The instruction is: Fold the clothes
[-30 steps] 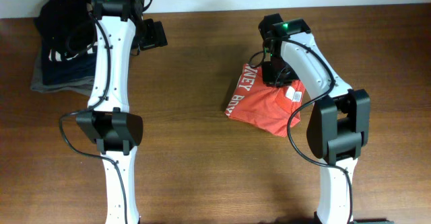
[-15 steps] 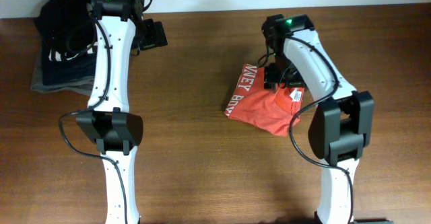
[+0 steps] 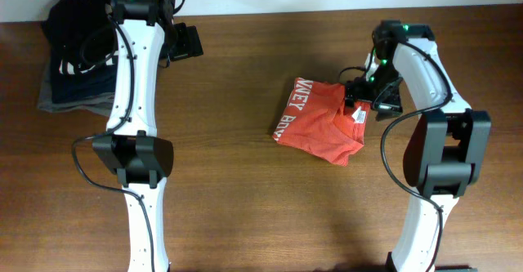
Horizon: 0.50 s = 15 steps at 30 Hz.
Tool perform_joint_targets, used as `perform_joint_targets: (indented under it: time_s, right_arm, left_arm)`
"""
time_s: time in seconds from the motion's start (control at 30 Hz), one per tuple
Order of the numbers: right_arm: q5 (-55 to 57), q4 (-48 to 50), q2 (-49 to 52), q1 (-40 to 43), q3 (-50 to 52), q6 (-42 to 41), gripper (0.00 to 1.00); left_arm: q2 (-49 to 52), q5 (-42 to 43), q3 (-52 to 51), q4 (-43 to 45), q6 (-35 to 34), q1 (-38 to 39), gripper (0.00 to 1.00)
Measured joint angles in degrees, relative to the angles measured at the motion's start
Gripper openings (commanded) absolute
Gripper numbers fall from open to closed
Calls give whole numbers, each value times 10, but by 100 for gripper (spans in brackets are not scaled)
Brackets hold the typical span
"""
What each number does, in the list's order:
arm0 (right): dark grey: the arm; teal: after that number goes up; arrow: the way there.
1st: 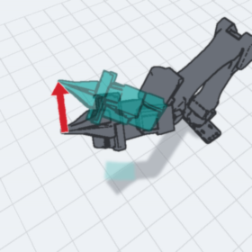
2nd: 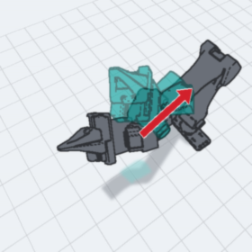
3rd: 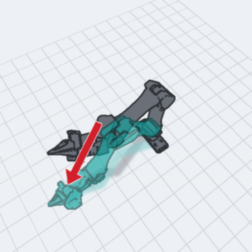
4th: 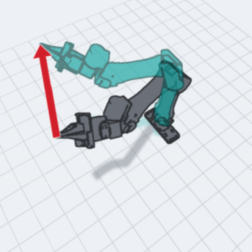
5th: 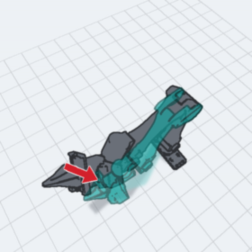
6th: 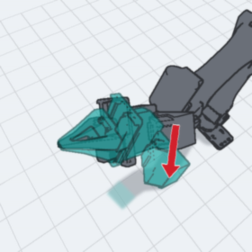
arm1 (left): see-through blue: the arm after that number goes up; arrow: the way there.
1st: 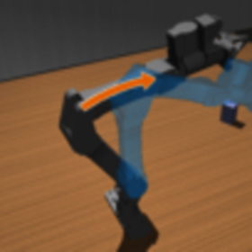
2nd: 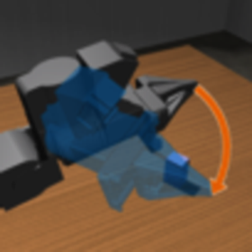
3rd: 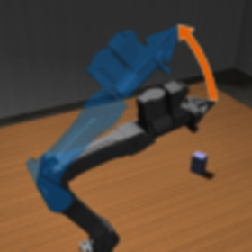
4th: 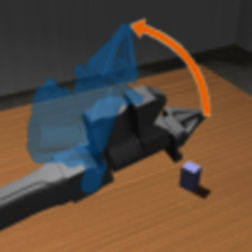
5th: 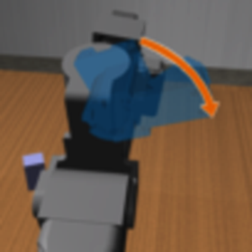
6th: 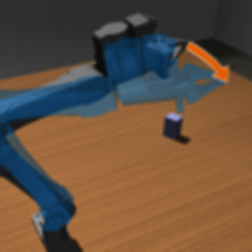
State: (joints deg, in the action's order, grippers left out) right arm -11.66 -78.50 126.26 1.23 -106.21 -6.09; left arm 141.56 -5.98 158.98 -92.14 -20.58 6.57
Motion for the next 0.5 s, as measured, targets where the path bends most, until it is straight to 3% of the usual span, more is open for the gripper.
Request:
perform_joint_targets:
  time_s: [0.27,0.5]
  right_arm:
    - [-52,43,0,0,78,29,77]
    - [-23,35,0,9,86,14,68]
  left_arm:
    - [0,0,0,0,0,0,99]
    - [0,0,0,0,0,0,99]
